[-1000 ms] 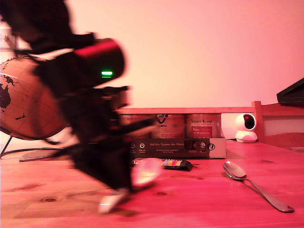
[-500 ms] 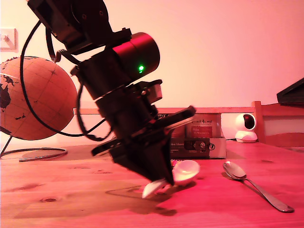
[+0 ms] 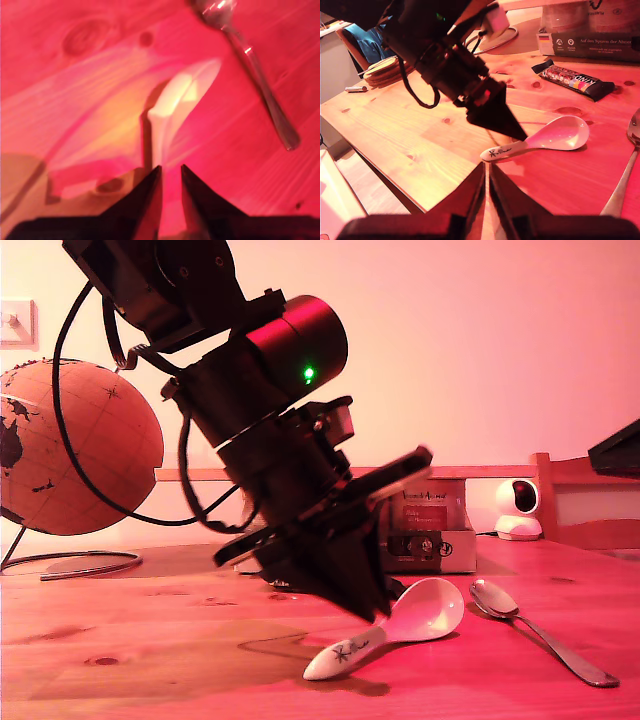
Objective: Slide the ceramic spoon to the right
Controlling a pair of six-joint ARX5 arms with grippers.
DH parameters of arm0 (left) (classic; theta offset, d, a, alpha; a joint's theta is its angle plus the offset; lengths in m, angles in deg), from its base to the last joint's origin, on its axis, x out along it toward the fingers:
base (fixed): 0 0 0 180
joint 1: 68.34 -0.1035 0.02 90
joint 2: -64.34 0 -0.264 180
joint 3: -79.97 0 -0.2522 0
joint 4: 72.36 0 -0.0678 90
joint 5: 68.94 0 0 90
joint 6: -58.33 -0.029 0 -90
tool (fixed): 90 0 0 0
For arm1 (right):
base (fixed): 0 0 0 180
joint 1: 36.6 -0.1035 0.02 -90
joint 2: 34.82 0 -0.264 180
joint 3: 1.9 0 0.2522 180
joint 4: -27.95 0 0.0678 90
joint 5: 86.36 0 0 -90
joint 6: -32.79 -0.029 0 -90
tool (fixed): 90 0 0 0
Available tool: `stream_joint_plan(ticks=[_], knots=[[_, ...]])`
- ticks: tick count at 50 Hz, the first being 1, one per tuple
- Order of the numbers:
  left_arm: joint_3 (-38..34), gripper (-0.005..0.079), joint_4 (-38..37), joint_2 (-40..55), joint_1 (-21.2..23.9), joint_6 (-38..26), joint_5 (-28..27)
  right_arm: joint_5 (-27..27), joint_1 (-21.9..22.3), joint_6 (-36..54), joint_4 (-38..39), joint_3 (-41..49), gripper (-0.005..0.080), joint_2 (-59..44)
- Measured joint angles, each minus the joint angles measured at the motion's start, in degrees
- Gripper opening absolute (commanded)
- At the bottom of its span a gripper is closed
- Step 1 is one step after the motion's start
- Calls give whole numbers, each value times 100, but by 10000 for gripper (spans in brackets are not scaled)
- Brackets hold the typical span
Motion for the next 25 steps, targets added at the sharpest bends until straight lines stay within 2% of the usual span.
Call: stream_joint_plan(ticks=[20,25], knots=[[133,91,-107,92,-2,0,-85,2,0,-2,-4,0,-12,0],[369,25,-339,107,-2,-55,-256,2,0,0,-7,0,-12,0]])
